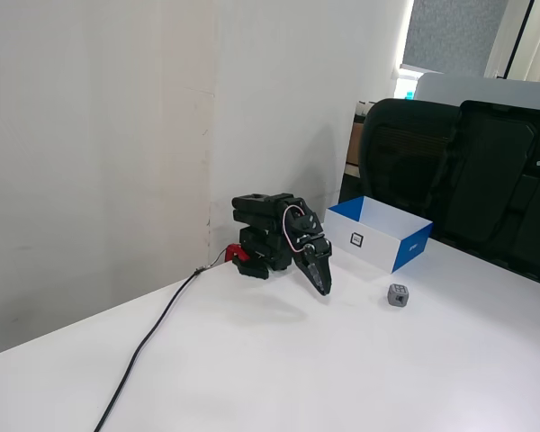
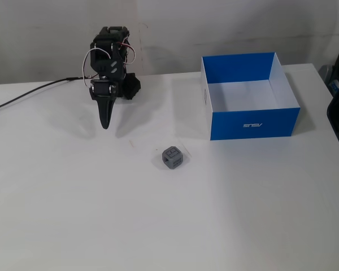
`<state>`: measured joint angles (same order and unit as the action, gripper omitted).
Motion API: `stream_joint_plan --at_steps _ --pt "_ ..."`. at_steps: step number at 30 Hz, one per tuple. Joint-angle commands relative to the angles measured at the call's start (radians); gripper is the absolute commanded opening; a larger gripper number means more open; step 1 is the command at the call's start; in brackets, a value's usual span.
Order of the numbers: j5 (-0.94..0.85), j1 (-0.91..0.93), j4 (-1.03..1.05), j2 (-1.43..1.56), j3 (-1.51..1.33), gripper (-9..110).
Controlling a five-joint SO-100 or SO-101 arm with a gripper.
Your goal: Grasp the gray block and put it in the box.
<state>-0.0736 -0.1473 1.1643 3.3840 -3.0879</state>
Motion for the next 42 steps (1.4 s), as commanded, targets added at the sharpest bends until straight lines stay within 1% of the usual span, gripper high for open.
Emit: stream_joint_plan --at_steps 1,35,42 --pt "-0.002 -0.005 -0.015 0.012 -0.031 0" --pt "-0.003 -0.003 -0.015 0.012 -0.031 0" --pt "-0.003 0.063 -0.025 0.012 -0.032 0"
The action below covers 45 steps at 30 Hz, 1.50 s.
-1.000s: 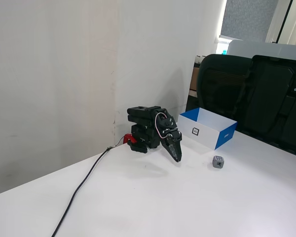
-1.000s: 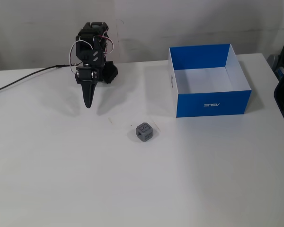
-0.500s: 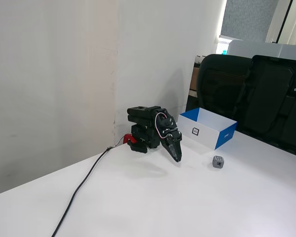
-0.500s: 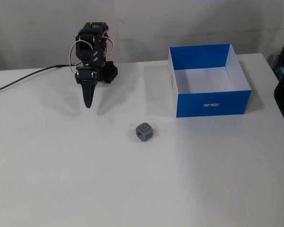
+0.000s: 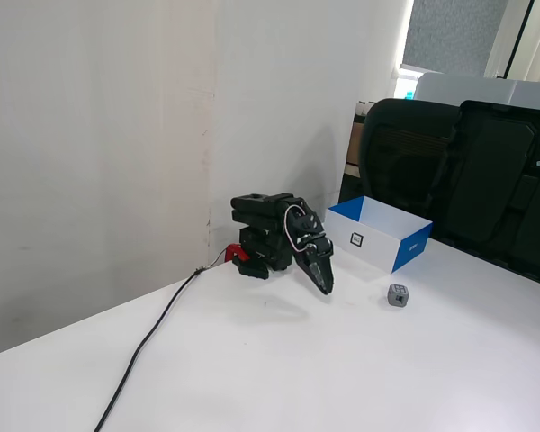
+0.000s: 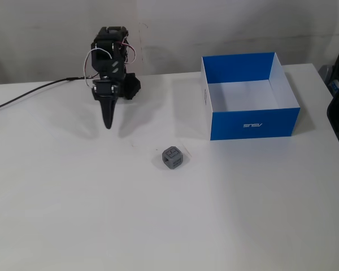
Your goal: Grasp the gray block and put it in the box.
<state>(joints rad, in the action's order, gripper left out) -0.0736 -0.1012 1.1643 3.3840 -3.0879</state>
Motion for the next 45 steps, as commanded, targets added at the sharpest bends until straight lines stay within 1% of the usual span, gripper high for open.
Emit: stream_joint_plan --at_steps 1,5,8,10,16,20,25,31,38,45 --pt "-0.003 0.021 -0.025 0.012 -0.032 0" --pt "-0.005 0.002 -0.048 0.012 -0.018 0" --pt "-0.040 0.011 -0.048 0.012 -0.002 1" --pt "-0.100 0.040 -0.049 0.012 0.006 2" --pt "-0.084 0.155 -0.034 0.008 0.080 1" --pt "-0.078 0.189 -0.026 -0.014 0.133 1" --pt "-0.078 0.198 -0.067 -0.244 0.310 1" --pt "-0.061 0.201 -0.067 -0.488 0.546 1" --pt "-0.049 0.229 -0.040 -0.822 0.808 1" --pt "-0.071 0.313 0.038 -1.106 1.031 2"
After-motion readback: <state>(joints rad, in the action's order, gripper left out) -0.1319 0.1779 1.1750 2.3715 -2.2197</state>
